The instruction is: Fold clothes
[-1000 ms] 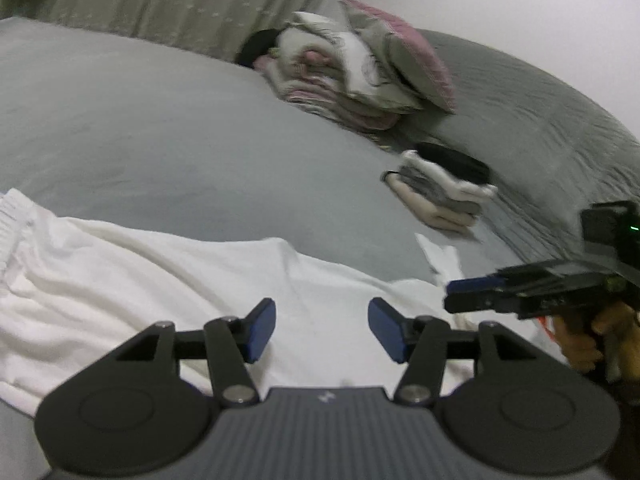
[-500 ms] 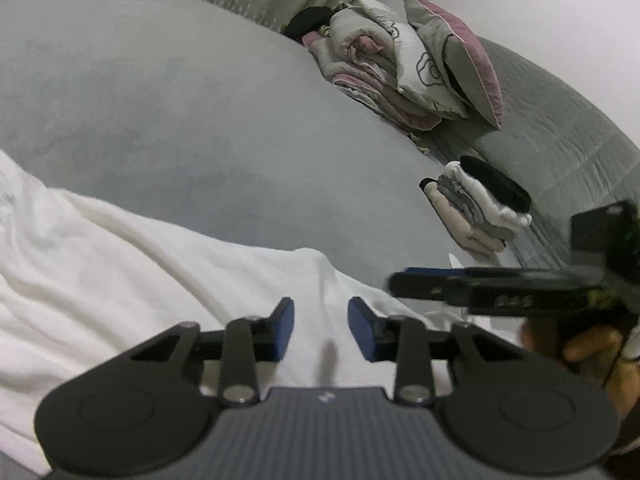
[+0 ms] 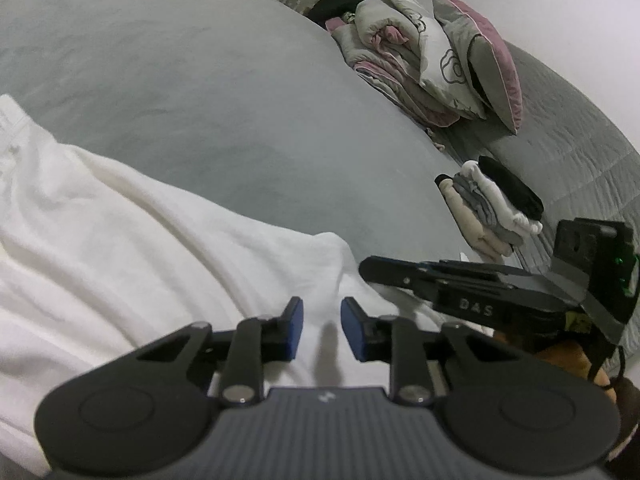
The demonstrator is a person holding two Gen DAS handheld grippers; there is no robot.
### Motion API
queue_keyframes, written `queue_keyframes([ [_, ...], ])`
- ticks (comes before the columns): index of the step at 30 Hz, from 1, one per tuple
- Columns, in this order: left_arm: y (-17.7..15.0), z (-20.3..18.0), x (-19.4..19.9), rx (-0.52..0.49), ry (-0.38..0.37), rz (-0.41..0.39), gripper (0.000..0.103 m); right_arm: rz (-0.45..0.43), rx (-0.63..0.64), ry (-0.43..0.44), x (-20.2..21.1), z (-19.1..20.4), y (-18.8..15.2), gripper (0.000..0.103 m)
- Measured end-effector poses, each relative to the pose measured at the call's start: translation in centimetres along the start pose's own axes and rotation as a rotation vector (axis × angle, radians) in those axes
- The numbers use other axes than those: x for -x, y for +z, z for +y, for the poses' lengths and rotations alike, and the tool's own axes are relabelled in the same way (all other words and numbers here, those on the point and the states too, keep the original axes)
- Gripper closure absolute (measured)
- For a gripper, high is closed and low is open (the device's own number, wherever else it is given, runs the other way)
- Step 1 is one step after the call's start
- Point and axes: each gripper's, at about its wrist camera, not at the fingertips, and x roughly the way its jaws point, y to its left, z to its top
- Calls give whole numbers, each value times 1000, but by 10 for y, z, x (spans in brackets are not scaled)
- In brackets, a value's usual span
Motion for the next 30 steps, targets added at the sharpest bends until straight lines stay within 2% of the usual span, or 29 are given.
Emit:
queue_keyframes([
  [5, -1, 7, 6, 63, -38, -18, 67, -34, 55, 38, 17, 18, -1, 98],
  [11, 0, 19, 14, 143, -73, -45, 66, -53, 141, 93, 27, 47, -8, 99],
  [18, -1, 19, 15, 155, -67, -54, 66, 28, 225, 111, 13, 72, -28, 99],
  [22, -1, 16, 13, 130, -40, -47, 71, 52, 251, 104, 7, 76, -36, 98],
  [24, -2, 16, 12, 121, -21, -43, 76, 54, 263, 102, 7, 76, -36, 98],
  [26, -2, 15, 11, 113, -2, -39, 89, 57, 264, 110, 6, 75, -36, 98],
  [29, -4, 15, 10, 100, 27, -32, 99, 57, 242, 125, 6, 69, -36, 97],
  [30, -4, 15, 9, 95, 37, -30, 99, 57, 239, 128, 6, 68, -35, 97],
])
